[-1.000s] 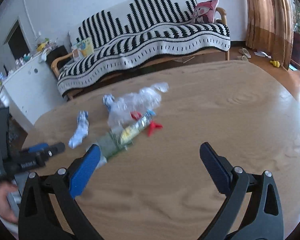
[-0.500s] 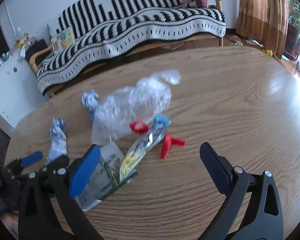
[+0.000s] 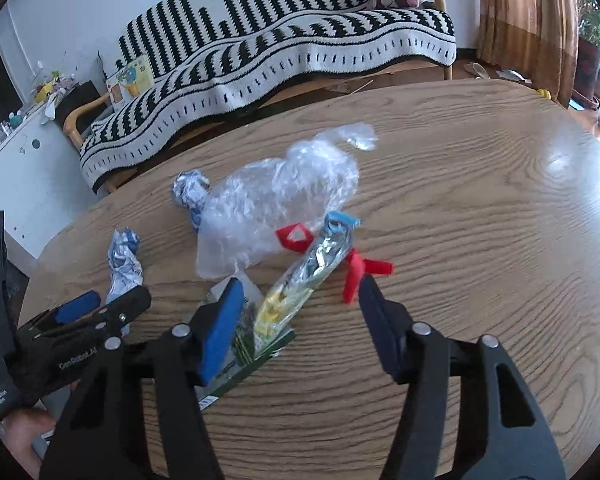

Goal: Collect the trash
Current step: 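Grasp the crumpled blue paper with the left tool while the right tool grasps the gold wrapper, then lift the blue paper and gold wrapper and carry them toward the bin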

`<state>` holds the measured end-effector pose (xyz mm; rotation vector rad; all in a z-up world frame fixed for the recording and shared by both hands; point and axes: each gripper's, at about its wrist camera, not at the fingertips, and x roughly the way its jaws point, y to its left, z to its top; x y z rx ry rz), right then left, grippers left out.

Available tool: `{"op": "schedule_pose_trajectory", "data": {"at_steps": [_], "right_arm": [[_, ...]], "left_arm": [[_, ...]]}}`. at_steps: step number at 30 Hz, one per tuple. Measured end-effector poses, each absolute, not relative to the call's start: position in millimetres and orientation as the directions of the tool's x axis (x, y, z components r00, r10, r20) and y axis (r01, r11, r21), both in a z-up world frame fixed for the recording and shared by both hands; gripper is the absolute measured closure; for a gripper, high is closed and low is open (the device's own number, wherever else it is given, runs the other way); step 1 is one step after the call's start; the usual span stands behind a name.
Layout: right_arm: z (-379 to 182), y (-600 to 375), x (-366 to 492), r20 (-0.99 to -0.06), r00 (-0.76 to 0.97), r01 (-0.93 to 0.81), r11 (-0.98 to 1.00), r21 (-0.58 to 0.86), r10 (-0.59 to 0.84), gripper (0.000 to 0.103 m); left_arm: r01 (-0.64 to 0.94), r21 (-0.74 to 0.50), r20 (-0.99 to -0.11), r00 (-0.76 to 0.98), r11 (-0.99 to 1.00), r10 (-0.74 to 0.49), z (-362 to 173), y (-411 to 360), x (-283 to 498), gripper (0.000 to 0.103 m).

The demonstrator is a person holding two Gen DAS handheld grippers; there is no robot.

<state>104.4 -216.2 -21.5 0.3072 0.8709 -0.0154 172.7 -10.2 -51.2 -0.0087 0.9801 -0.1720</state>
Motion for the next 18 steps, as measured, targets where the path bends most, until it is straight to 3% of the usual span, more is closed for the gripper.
{"op": "schedule_pose_trajectory", "data": {"at_steps": [1, 2, 4, 7, 18], "right_arm": [[-22.3, -213.2, 106.2, -0.759, 0.642, 0.131, 0.959, 0.252, 0.111, 0.056], [-23.1, -210.8, 107.8, -0.762, 0.637, 0.124, 0.961, 0.247, 0.114, 0.070], [-25.3, -210.0, 109.6, -0.757, 0.637, 0.097, 0.959, 0.265, 0.145, 0.075], [-19.8, -211.2, 105.9, -0.735, 0.661, 0.071, 0.963, 0.261, 0.151, 0.085], [-0.9, -223.1, 94.6, -0.678, 0.722, 0.056, 0.966, 0.253, 0.136, 0.087]], "left_arm": [[0.144, -0.090, -0.828, 0.539, 0.986, -0.154, -52.2, -10.0, 173.1, 0.031], [0.147, -0.074, -0.820, 0.554, 0.986, -0.144, -50.4, -10.0, 171.5, 0.052], [0.161, -0.097, -0.817, 0.550, 0.982, -0.171, -47.9, -7.9, 169.3, 0.083], [0.160, -0.125, -0.814, 0.547, 0.979, -0.193, -46.0, -3.9, 164.0, 0.083], [0.151, -0.127, -0.784, 0.590, 0.980, -0.192, -31.2, 6.1, 145.9, 0.083]]}}
